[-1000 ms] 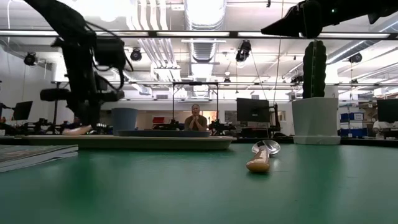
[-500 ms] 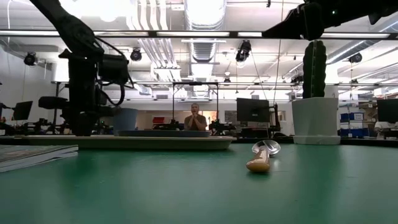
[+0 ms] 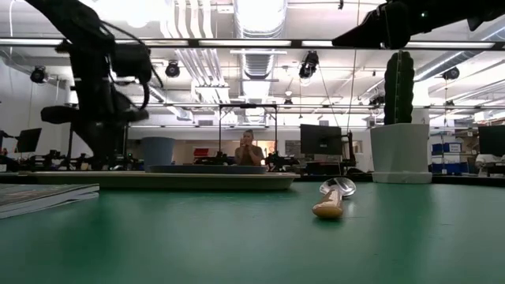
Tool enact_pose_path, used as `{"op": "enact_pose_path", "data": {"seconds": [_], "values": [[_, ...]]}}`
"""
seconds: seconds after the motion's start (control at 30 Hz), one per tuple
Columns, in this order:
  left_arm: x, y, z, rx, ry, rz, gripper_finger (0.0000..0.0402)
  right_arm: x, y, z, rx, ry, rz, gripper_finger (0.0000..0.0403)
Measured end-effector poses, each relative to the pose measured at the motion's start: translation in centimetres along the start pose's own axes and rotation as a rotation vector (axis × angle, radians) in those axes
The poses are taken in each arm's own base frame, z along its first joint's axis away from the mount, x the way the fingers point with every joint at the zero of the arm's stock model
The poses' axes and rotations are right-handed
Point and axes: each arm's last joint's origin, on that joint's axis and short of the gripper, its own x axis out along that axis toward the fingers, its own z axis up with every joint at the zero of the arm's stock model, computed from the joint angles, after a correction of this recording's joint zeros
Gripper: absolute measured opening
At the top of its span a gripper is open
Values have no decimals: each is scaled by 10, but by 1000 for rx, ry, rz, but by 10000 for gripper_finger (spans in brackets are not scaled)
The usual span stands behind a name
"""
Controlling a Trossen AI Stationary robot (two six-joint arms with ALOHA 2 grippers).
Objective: Pick and place plate/cup/fork/spoon on tray
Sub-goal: Put the orange spoon on the white tray to the right of the blue plate
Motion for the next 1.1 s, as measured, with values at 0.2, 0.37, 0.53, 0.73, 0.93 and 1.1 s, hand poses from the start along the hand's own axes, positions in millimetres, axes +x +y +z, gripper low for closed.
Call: {"op": "enact_pose_path", "data": {"seconds": [0.2,0.37,0.53,0.73,0.93,1.1], "values": [[-28,3,-5,4,-95,-161,62,0,-1,2,9,0,0,54],[-47,2,-10,-25,-153,-298,62,0,-1,1,7,8,4,54],[-64,-16,-13,-9,-243,-516,62,0,-1,1,8,10,5,54],[-84,-54,-23,83,-391,-790,62,0,-1,2,-12,-2,-1,54],[-90,-89,-45,170,-448,-947,62,0,-3,5,-43,-28,-15,54],[-86,-112,-64,193,-443,-1018,62,0,-4,7,-62,-44,-25,54]]}}
